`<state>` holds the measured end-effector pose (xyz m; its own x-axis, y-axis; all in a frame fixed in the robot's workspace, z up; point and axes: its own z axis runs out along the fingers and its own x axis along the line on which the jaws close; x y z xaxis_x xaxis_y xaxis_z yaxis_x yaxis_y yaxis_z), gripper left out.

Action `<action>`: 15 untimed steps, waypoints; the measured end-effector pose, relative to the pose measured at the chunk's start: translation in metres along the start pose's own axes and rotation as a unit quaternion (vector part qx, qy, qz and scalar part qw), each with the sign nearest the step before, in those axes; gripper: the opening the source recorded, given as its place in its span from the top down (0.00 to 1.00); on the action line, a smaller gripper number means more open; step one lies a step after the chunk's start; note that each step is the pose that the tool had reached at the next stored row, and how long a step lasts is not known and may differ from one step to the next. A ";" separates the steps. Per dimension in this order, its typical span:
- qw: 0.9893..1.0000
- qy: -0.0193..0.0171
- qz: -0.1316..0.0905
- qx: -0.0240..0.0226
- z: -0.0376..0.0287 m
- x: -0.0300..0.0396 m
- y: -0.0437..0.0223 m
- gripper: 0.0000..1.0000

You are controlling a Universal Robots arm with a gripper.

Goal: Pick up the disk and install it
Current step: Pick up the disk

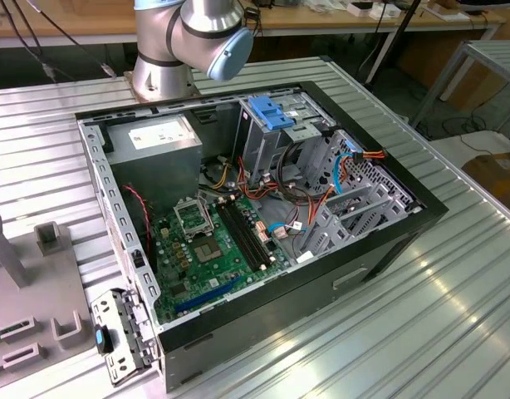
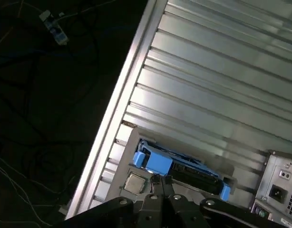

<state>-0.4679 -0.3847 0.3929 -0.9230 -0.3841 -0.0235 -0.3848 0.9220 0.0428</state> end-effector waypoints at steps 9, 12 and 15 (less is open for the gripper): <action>0.982 0.010 -0.191 -0.001 0.0001 0.0000 0.0000 0.89; 0.973 0.012 -0.230 -0.001 0.0002 0.0000 0.0000 0.89; 0.964 0.014 -0.264 -0.001 0.0002 0.0000 0.0000 0.89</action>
<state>-0.4678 -0.3847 0.3926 -0.5982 -0.8012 -0.0162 -0.8012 0.5975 0.0336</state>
